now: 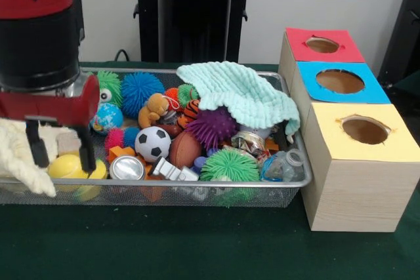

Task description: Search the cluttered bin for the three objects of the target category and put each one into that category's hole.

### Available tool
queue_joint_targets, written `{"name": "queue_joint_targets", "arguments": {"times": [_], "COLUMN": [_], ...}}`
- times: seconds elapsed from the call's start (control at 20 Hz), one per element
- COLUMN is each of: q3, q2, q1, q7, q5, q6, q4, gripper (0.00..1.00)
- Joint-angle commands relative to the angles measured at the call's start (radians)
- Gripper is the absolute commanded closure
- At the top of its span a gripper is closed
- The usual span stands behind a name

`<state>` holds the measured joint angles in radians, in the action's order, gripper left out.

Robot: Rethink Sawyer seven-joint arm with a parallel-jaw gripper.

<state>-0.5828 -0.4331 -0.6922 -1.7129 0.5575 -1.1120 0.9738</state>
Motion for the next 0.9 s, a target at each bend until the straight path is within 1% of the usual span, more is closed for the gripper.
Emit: {"name": "queue_joint_targets", "arguments": {"times": [0.05, 0.2, 0.35, 0.5, 0.75, 0.9], "q3": [0.037, 0.040, 0.046, 0.049, 0.042, 0.040], "q2": [-0.167, -0.194, -0.201, -0.175, -0.105, -0.089], "q1": [-0.028, -0.027, -0.024, -0.028, -0.054, -0.070], "q7": [0.156, 0.124, 0.098, 0.101, 0.147, 0.164], "q5": [-0.045, -0.055, -0.052, -0.035, 0.004, 0.019], "q6": [-0.054, -0.044, -0.012, 0.019, 0.080, 0.116], "q4": [0.304, 0.349, 0.379, 0.378, 0.358, 0.372], "gripper": [0.00, 0.00, 0.00, 0.00, 0.00, 0.00]}}
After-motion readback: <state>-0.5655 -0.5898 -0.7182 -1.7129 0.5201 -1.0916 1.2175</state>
